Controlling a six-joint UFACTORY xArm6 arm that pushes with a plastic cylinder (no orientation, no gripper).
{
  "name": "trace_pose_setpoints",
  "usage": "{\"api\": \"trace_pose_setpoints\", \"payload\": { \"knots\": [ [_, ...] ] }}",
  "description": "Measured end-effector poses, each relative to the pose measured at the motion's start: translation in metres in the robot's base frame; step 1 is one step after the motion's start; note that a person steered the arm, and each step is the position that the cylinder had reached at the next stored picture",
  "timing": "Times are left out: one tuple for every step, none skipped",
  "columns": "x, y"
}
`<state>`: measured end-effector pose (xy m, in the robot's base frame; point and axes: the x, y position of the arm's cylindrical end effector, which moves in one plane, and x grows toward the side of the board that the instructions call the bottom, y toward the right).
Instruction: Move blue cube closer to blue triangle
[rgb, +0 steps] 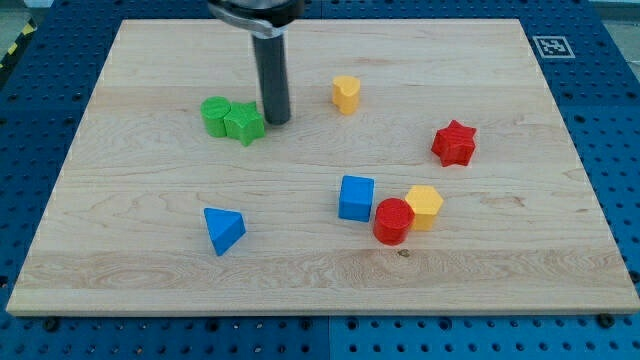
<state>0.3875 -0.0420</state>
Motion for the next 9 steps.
{"api": "trace_pose_setpoints", "payload": {
  "knots": [
    [0.021,0.051],
    [0.075,0.080],
    [0.114,0.111],
    [0.124,0.117],
    [0.137,0.106],
    [0.142,0.076],
    [0.138,0.070],
    [0.122,0.070],
    [0.114,0.067]
  ]
}}
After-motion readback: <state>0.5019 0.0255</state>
